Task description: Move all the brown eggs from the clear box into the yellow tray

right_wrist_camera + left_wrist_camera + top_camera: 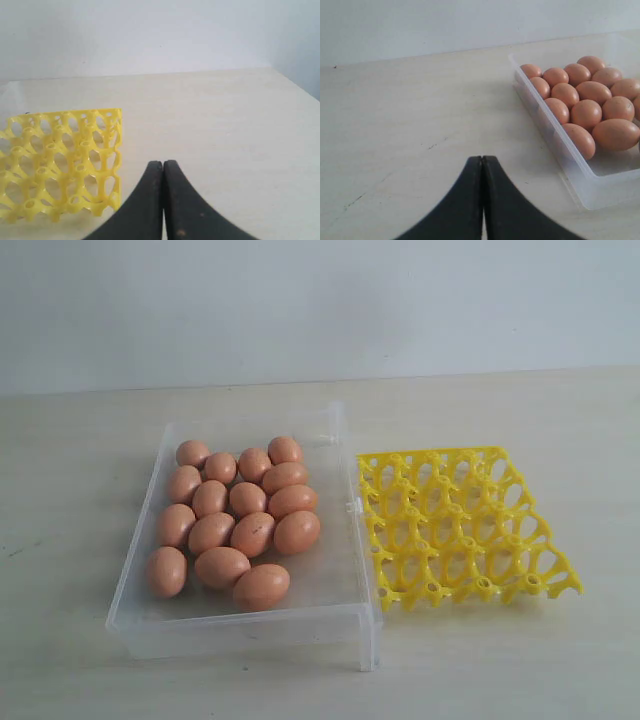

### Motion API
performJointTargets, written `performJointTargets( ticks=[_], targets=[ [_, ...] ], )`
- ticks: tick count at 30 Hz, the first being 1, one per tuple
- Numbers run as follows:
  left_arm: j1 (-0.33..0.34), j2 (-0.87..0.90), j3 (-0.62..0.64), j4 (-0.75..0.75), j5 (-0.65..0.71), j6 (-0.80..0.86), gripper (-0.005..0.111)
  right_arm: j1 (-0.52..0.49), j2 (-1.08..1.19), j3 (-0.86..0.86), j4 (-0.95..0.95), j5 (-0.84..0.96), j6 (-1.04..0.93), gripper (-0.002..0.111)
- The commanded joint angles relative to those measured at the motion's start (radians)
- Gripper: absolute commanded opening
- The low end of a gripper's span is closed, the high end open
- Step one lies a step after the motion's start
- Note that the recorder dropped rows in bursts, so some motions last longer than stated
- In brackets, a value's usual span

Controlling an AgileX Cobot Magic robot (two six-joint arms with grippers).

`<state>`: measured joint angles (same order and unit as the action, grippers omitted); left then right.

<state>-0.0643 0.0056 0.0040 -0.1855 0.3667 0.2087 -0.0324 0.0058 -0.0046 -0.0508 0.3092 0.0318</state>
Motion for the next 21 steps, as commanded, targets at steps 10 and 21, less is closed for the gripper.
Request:
performJointTargets(
  ticks=[10,21],
  targets=[
    [-0.004,-0.006,-0.004,-0.003,-0.010,-0.003,0.000,0.004,-0.006,0.005,0.000,-0.008,-0.002,0.000],
    [-0.004,-0.006,-0.004,-0.003,-0.010,-0.003,0.000,0.004,-0.006,0.005,0.012,-0.098,0.028,0.000]
  ],
)
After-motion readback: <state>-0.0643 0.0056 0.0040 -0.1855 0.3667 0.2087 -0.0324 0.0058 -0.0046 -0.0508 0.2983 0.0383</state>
